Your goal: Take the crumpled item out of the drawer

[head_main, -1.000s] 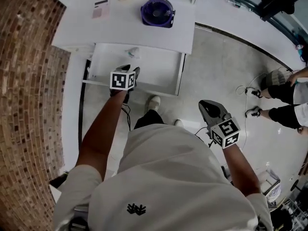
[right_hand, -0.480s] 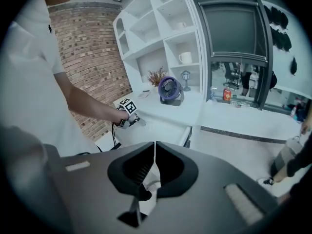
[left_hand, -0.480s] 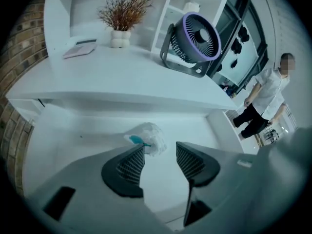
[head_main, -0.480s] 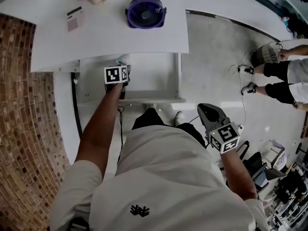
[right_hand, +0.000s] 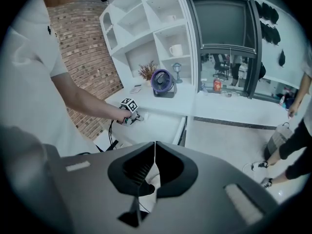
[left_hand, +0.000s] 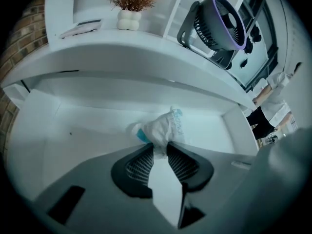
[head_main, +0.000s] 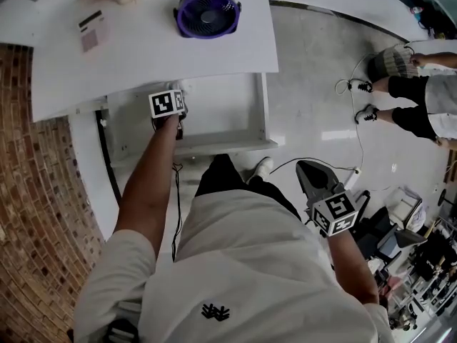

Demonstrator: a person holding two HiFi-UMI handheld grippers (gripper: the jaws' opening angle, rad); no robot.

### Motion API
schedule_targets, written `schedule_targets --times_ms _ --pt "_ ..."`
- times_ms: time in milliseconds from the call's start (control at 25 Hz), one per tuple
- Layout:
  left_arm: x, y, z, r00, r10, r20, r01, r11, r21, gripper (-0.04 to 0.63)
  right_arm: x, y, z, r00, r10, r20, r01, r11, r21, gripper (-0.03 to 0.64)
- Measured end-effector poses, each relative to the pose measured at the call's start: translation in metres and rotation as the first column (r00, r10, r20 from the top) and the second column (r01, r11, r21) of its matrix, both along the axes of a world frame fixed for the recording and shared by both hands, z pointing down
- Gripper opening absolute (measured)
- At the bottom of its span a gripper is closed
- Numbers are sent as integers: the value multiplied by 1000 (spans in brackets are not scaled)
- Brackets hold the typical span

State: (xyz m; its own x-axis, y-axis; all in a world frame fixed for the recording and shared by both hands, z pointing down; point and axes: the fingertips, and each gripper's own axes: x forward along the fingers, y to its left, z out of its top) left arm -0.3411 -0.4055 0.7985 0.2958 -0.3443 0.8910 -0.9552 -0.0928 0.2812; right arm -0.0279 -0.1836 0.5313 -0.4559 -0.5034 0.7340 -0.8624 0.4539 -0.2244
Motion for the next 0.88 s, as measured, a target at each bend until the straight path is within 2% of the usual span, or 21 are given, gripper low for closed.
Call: schedule_targets --times_ms 240,640,880 --pt "7 -1 -7 999 37 1 -37 999 29 45 5 7 5 1000 8 -3 -8 1000 -6 18" --pt "21 22 -48 999 41 -23 -39 996 82 35 12 10 -7 999 -25 32 23 998 61 15" --pt "30 39 -89 999 34 3 -34 989 146 34 27 28 -11 996 -58 62 51 994 98 12"
